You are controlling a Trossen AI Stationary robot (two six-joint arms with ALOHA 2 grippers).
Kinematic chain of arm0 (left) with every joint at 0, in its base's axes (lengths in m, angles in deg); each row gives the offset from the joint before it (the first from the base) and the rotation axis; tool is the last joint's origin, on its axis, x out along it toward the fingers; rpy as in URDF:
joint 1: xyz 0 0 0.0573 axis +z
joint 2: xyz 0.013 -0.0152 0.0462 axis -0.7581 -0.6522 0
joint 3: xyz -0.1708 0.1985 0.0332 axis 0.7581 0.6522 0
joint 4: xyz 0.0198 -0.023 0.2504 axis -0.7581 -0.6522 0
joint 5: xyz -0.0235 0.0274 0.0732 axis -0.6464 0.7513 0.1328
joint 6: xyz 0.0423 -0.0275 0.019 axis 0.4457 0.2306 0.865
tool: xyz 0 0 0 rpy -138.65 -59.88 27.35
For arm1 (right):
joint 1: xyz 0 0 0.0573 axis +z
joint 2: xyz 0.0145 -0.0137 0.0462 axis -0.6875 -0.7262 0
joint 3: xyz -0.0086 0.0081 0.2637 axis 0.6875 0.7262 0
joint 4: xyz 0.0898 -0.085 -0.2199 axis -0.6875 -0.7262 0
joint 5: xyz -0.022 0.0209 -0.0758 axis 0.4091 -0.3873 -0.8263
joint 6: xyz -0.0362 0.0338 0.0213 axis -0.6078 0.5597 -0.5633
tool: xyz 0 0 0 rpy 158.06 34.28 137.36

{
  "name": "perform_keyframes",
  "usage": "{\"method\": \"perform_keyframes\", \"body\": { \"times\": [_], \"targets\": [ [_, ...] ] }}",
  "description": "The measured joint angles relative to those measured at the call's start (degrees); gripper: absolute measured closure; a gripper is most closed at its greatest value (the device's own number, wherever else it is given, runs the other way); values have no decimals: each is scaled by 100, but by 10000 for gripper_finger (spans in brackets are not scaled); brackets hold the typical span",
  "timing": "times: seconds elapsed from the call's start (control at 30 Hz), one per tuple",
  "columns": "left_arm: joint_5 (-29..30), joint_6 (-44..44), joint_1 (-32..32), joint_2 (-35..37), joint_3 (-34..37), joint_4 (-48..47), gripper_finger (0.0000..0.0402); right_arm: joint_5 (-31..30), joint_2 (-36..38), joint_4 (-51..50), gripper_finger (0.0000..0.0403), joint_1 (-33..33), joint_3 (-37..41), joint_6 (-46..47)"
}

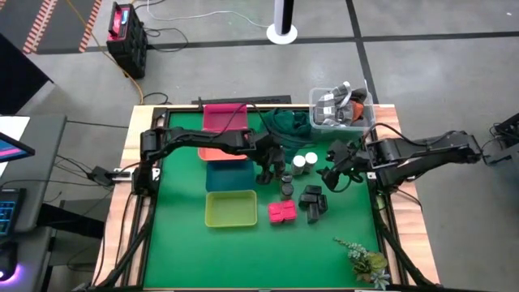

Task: Sort spices by type
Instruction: Put the top black spice bottle into the pink bin

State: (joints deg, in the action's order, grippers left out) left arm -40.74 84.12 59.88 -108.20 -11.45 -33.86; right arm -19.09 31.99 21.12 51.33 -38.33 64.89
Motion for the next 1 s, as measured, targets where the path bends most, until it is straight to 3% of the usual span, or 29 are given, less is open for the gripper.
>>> {"method": "perform_keyframes", "body": {
  "times": [0.37,0.67,1.0],
  "targets": [
    [12,15,-84,-94,-7,-21,128,6,-12,-56,76,201,0,251],
    [-36,-244,-68,-82,-7,-37,206,4,-12,-54,76,201,0,259],
    [-297,-651,336,356,-7,-450,195,-89,-4,-43,76,167,0,245]
  ]
}}
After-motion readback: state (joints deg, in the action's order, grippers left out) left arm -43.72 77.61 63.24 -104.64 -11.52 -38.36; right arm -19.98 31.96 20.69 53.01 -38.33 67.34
